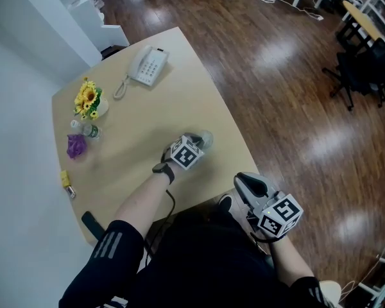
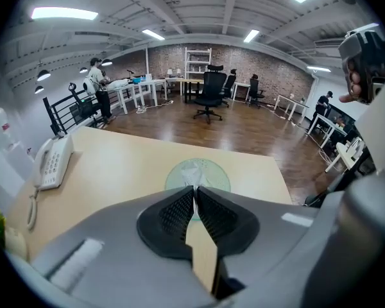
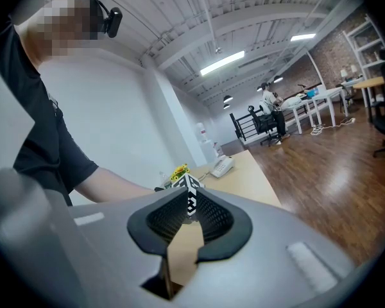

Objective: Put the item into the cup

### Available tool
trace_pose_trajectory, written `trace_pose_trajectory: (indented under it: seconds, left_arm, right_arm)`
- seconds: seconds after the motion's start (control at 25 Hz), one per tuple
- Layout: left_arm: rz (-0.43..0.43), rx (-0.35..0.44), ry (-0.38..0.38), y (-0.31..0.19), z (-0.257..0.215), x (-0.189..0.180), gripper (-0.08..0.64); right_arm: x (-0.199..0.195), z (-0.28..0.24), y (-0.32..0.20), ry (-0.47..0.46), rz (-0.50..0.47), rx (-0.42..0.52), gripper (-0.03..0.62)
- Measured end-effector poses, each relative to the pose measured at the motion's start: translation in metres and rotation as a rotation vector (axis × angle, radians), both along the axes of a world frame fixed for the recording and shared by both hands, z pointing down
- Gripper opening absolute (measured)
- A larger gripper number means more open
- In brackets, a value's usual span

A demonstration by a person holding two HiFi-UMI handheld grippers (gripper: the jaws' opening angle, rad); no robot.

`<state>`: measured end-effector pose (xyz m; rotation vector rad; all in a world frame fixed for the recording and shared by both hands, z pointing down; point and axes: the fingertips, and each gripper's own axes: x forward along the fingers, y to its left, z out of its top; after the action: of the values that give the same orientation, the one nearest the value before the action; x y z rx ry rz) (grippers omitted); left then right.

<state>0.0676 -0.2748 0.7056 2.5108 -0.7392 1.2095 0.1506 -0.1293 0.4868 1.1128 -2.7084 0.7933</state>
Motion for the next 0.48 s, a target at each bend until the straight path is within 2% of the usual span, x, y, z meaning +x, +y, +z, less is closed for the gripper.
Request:
trace_pose_trajectory:
  seconds: [0.32,0.48]
  left_arm:
    - [0.008,-0.007,0.026,0.001,-0.004,-0.001,0.069]
    - [0.032,0.021,0.068,0.006,-0.026,0.005,0.097]
  right_arm:
    - [-0.003,0.000,-0.002,0.005,0.001,-0.003,0.046]
    - [-0.007,-0.001,-0.003,0.004,-0.006,0.004,0.046]
